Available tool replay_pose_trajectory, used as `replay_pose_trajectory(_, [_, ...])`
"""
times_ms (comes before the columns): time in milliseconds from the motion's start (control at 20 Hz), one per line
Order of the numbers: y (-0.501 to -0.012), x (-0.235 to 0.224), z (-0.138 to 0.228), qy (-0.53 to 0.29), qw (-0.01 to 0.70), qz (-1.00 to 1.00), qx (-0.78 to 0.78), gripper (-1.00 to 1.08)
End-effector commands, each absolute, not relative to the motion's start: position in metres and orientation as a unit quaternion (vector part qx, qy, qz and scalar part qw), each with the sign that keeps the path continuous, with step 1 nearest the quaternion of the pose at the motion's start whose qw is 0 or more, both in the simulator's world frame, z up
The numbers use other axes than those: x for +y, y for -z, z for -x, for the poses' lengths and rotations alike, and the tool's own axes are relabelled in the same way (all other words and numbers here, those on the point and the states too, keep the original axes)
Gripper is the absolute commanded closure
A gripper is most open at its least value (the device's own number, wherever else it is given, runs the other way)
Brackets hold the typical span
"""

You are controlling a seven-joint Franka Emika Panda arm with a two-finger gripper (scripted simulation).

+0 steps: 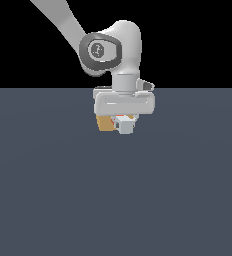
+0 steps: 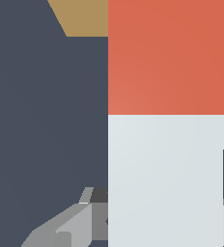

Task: Insert the peg into the horizontal hole in a box.

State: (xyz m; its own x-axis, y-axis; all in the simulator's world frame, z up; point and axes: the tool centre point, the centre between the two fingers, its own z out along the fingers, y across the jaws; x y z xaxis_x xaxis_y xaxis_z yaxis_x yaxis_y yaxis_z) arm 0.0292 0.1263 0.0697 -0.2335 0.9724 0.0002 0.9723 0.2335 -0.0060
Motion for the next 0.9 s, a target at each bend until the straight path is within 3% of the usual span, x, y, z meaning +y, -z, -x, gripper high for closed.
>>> replay_pose_trajectory(0, [-0.073,0.129,-0.032,0.0,0.0,0.619,-0.786,1.08])
replay_pose_trajectory(550, [-0.074,0.135,-0.035,0.0,0.0,0.618,-0.786,1.08])
replay_pose_trajectory(850, [-0.074,0.161,-0.028,0.0,0.0,0.618,-0.786,1.08])
